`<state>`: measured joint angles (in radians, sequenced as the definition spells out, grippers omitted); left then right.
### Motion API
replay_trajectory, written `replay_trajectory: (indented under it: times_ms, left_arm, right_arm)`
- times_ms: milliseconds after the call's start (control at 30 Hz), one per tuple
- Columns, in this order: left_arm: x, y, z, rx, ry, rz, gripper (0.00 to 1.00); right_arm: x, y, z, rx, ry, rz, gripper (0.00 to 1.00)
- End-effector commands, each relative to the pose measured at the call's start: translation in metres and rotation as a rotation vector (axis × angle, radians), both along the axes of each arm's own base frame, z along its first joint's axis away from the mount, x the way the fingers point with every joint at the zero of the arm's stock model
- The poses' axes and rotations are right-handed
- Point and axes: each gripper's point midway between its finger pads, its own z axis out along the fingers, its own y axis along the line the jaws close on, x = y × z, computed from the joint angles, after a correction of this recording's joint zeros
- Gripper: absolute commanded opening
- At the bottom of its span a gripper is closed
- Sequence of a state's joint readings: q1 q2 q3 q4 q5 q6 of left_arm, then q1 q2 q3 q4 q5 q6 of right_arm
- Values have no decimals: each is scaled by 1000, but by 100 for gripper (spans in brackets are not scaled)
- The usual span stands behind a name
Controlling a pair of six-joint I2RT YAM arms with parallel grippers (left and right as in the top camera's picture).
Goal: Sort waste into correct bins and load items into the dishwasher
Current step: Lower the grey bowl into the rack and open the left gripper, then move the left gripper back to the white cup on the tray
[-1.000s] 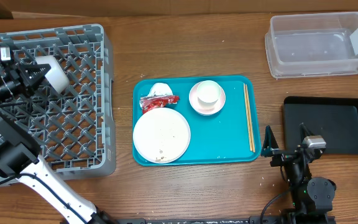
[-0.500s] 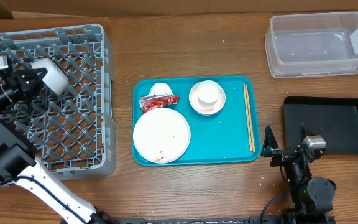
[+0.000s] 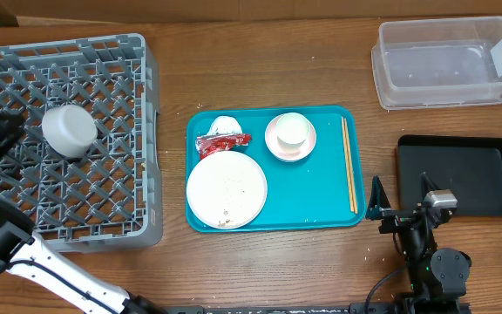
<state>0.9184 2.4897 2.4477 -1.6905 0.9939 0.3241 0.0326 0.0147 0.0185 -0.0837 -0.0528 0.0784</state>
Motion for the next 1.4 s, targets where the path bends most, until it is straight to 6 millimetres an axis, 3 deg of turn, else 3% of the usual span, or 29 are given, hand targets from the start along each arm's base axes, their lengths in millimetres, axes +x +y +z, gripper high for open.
replay_trajectory:
  times_ms: [0, 100, 133, 167, 367, 567, 800, 1000, 1133, 1367]
  left_arm:
    - [-19, 29, -4, 114, 260, 147, 43]
    - [-22, 34, 19, 176, 273, 196, 38]
    - [-20, 31, 27, 188, 257, 193, 25]
    - [-19, 27, 35, 199, 242, 189, 4]
    - [2, -12, 63, 263, 186, 105, 4]
    - [15, -45, 36, 502, 408, 22, 4]
    - [24, -57, 23, 844, 626, 52, 4]
    - [24, -59, -1, 861, 674, 20, 4]
    - [13, -58, -25, 864, 751, -12, 4]
    - [-5, -37, -31, 894, 829, 26, 4]
  right_arm:
    - [0, -1, -2, 4, -3, -3, 100]
    - [0, -1, -2, 4, -3, -4, 100]
    - [0, -1, -2, 4, -3, -3, 100]
    - [0, -1, -2, 4, -3, -3, 100]
    - [0, -1, -2, 4, -2, -3, 100]
    - [0, -1, -2, 4, -3, -3, 100]
    - [0, -1, -2, 4, -3, -3, 100]
    - [0, -1, -2, 4, -3, -3, 100]
    - [0, -1, -2, 4, -3, -3, 100]
    - [0, -1, -2, 4, -3, -3, 100]
